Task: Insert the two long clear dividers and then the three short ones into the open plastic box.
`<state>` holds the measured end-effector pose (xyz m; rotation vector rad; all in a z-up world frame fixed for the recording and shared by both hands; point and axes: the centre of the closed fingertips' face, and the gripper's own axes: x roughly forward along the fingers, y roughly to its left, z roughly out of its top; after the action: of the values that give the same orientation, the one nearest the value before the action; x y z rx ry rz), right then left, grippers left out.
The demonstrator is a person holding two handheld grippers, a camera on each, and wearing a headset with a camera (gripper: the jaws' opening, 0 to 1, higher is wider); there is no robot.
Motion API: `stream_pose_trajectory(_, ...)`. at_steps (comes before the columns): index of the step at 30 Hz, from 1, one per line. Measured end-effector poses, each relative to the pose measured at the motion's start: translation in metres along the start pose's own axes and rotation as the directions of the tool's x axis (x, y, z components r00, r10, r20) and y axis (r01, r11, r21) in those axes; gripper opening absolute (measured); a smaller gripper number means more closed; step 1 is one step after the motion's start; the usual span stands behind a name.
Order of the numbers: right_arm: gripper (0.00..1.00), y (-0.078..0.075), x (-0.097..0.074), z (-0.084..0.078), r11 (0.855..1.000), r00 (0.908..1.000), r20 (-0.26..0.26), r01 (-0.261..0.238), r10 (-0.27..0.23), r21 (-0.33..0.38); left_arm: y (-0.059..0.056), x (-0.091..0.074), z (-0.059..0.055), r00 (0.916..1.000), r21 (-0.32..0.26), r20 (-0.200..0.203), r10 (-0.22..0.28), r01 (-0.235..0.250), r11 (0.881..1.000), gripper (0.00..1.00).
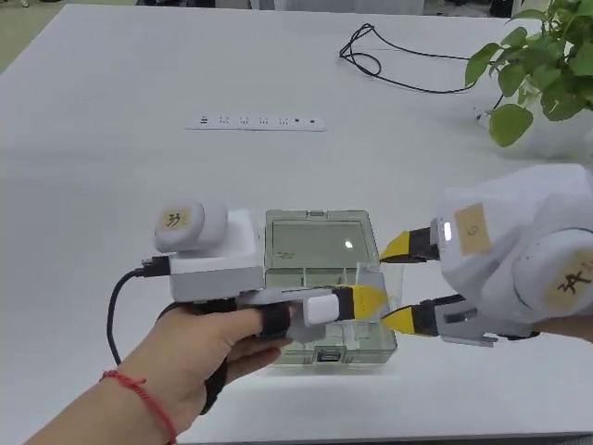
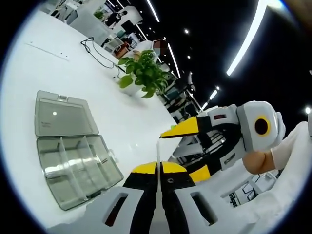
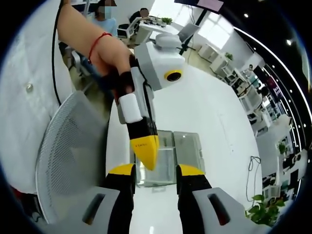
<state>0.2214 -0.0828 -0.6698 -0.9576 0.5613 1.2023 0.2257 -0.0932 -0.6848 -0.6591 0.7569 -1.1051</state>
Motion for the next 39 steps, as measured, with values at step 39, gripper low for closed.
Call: stream_pose_trajectory(39, 0.03, 0.041, -0.021, 0.030, 0.829, 0.8376, 0.234, -0.535, 0.494, 0.165, -0.045, -0.030, -0.026, 0.9711, 0.574, -0.120, -0.206, 0.237, 0.784, 0.00)
